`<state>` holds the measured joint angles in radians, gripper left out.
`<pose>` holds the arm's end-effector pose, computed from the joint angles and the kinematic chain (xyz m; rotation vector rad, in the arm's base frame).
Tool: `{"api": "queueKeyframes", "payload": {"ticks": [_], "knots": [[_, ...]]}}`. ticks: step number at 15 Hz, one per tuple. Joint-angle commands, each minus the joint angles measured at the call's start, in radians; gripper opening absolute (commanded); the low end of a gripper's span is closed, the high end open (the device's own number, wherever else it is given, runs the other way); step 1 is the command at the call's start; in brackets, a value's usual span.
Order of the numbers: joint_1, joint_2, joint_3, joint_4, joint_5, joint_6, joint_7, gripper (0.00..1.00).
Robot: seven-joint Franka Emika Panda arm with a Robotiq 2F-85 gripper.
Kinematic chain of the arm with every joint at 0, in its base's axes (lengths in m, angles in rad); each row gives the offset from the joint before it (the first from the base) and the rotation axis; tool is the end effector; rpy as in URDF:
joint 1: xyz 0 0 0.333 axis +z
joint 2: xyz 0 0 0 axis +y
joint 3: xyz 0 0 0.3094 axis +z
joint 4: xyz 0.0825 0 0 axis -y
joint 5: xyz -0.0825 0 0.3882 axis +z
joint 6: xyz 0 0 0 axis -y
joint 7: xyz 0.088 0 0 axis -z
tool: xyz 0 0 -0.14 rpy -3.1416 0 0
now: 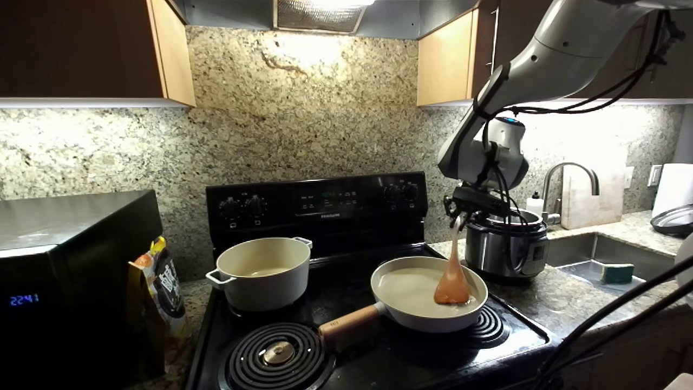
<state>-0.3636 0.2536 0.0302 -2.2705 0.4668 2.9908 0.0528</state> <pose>0.5434 -0.2196 0.2534 -2.6886 1.1919 -0.7112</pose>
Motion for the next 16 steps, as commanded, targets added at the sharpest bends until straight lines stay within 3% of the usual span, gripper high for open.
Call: {"api": "queueKeyframes", "payload": {"ticks": [1,13,16], "knots": [[-0.057,-0.01,0.035,0.019,0.052,-0.009,-0.06,0.06],[-0.003,0.105,-0.002,0.225,-0.084,-0.117,0.003,0.06],[0.052,0.132,-0.035,0.272,-0.098,-0.161,-0.008,0.06]]}}
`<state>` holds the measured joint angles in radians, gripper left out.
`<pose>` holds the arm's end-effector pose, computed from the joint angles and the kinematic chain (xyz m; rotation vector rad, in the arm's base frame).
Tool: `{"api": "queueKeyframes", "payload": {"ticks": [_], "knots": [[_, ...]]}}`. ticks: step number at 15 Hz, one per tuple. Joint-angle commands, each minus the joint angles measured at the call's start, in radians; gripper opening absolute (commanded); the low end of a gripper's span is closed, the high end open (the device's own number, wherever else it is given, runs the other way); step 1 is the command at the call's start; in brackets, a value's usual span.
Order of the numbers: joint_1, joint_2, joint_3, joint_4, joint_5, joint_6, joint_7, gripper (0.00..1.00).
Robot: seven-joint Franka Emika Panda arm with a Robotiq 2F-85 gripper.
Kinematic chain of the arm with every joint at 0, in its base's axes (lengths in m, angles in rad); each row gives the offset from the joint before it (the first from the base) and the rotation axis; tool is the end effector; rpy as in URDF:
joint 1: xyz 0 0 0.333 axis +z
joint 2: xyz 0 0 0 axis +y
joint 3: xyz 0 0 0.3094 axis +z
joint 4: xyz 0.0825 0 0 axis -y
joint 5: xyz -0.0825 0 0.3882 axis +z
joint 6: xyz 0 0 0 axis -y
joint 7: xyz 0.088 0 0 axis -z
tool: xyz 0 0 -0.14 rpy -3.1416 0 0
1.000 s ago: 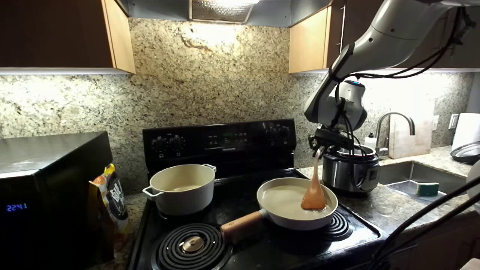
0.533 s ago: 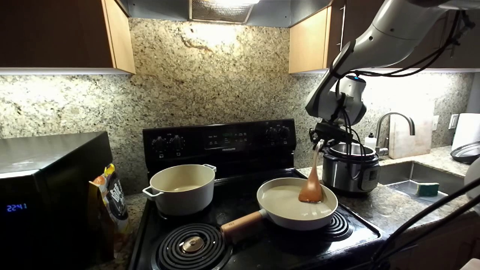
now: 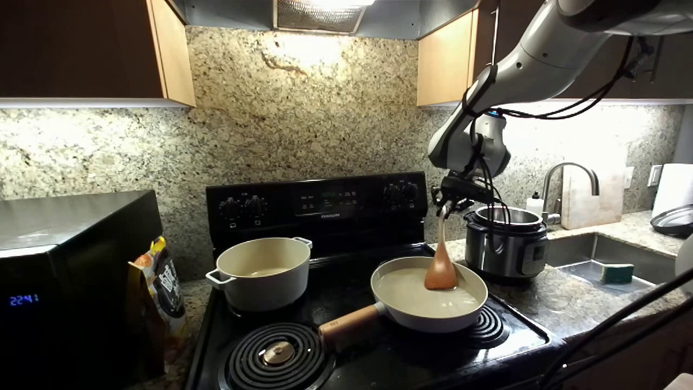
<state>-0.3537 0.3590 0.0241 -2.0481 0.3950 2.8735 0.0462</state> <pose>0.6053 -0.2270 0.2728 -2.7284 1.0525 -0.7169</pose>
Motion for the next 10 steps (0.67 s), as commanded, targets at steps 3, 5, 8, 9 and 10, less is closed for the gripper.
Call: {"api": "queueKeyframes", "payload": {"ticks": [3,5,8,9,10], "knots": [[0.072,0.041,-0.041,0.08,-0.046,-0.07,-0.005,0.06],[0.086,0.043,-0.045,0.089,-0.061,-0.081,-0.011,0.06],[0.098,0.043,-0.046,0.098,-0.086,-0.093,-0.023,0.06],[0.101,0.043,-0.047,0.099,-0.095,-0.094,-0.025,0.06],[0.102,0.042,-0.046,0.102,-0.103,-0.1,-0.03,0.06]]}}
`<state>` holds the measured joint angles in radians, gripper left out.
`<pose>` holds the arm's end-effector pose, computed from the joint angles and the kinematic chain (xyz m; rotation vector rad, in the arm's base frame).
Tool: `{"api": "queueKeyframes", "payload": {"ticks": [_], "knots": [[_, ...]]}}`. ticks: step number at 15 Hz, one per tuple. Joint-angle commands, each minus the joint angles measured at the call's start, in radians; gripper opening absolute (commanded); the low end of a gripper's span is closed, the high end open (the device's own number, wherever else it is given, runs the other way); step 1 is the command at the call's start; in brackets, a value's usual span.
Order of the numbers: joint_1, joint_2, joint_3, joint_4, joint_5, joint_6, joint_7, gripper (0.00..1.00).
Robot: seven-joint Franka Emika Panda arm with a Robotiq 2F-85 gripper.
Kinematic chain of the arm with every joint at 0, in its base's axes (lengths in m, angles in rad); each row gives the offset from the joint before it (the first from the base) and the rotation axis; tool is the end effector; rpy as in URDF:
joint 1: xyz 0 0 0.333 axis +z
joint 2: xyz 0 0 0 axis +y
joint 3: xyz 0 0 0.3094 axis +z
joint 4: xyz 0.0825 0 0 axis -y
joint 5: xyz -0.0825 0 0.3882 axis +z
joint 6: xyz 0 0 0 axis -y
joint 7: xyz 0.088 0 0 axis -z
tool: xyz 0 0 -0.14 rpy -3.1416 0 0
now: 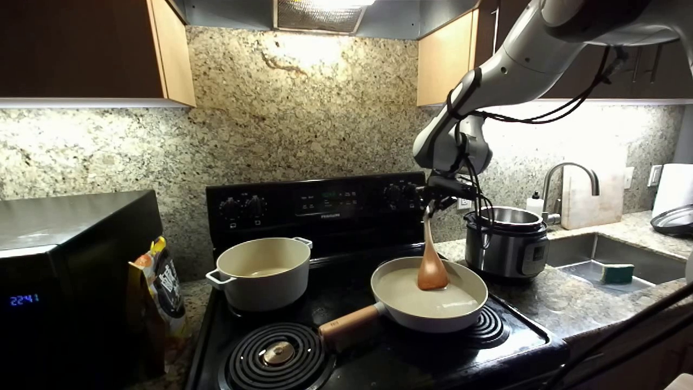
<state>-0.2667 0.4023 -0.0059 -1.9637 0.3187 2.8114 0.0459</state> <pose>0.6384 -0.1906 0.2762 -2.8187 0.8660 -0.6856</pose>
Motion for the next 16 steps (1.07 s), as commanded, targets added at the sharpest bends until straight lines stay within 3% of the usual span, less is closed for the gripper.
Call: {"api": "queueKeyframes", "payload": {"ticks": [1,9,16], "knots": [[0.015,-0.001,-0.015,0.02,-0.034,-0.045,-0.034,0.06],[0.0,-0.003,-0.027,0.081,-0.04,-0.177,-0.128,0.06],[0.01,-0.002,-0.046,0.101,-0.034,-0.211,-0.108,0.06]]}}
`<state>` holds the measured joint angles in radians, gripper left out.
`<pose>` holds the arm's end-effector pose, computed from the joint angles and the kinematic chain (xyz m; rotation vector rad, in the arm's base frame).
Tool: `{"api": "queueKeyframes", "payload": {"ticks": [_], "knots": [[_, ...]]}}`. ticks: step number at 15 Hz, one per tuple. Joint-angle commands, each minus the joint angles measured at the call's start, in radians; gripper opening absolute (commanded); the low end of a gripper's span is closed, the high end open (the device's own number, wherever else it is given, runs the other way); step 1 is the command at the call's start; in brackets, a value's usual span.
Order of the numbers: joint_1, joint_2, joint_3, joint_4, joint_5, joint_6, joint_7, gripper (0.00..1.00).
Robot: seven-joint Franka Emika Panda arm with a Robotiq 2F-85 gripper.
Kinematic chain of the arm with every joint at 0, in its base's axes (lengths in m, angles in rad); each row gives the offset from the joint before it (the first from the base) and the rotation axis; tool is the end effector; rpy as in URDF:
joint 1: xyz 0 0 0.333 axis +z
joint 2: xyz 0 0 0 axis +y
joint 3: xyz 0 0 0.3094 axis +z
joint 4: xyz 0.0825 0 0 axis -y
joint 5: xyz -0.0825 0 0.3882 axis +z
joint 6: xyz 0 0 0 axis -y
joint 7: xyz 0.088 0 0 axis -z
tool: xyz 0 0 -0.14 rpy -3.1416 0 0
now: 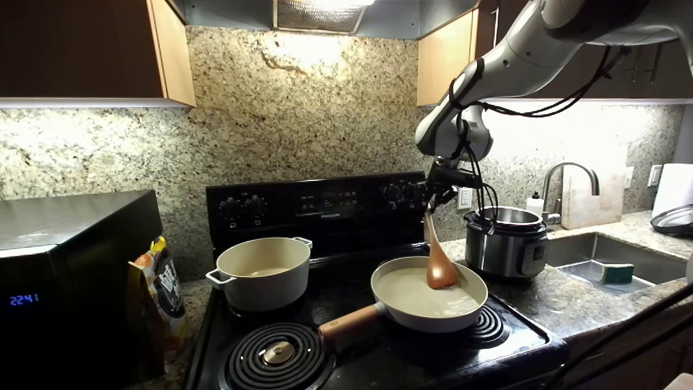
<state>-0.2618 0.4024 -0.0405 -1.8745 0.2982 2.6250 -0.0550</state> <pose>0.6454 -0.2019 0.2947 -2.8950 0.7011 -0.5613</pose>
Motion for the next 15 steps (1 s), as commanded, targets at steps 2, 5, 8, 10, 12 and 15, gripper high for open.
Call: {"api": "queueKeyframes", "payload": {"ticks": [2,5,8,10,12,15], "knots": [[0.003,-0.002,-0.01,0.012,-0.006,-0.02,-0.007,0.06],[0.003,-0.001,-0.009,0.011,-0.001,-0.014,-0.004,0.06],[0.001,-0.001,-0.006,0.011,0.007,-0.009,-0.005,0.06],[0.0,0.0,-0.004,0.011,0.011,-0.005,-0.008,0.06],[-0.004,0.0,0.003,0.012,0.025,-0.007,-0.011,0.06],[-0.006,-0.004,0.006,0.012,0.035,-0.034,-0.004,0.06]]}}
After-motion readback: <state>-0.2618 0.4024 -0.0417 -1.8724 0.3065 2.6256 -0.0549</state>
